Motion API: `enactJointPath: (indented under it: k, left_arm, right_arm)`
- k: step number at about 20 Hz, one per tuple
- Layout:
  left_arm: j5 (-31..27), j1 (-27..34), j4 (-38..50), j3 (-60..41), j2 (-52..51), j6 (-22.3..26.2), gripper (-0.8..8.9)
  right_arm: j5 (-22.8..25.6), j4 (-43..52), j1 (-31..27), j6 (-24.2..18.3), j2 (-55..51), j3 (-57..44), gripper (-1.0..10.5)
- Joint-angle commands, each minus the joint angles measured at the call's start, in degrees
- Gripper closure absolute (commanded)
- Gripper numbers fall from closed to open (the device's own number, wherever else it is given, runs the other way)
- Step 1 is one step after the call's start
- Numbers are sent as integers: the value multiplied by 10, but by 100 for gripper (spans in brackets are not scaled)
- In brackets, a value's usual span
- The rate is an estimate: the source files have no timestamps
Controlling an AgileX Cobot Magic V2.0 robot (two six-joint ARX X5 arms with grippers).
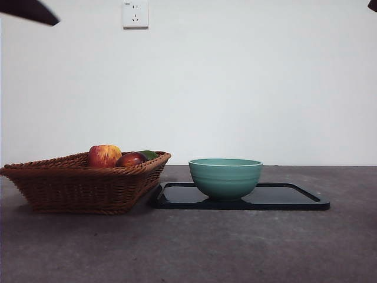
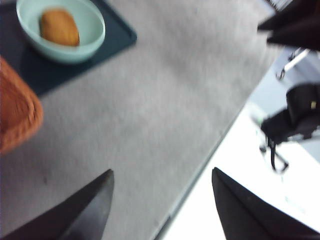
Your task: Pick up the wifruite, put it on the bowl, pick up the plate, put it on desk
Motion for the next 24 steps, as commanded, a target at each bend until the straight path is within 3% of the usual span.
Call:
enactJointPath:
  k: [1, 6, 15, 24]
  left_arm:
    - [-22, -7, 49, 14, 24, -47, 501]
    - [-77, -29, 71, 109, 149, -48, 501]
    - [-137, -47, 70, 400, 492, -15, 501]
    - [-206, -85, 75, 519, 716, 17, 501]
  right_arm:
    - [-3, 3, 4, 8, 2, 2, 773]
    - [-3, 3, 4, 8, 2, 2, 772]
    - [-3, 3, 4, 24, 2, 2, 772]
    - [-2, -22, 4, 35, 2, 2, 772]
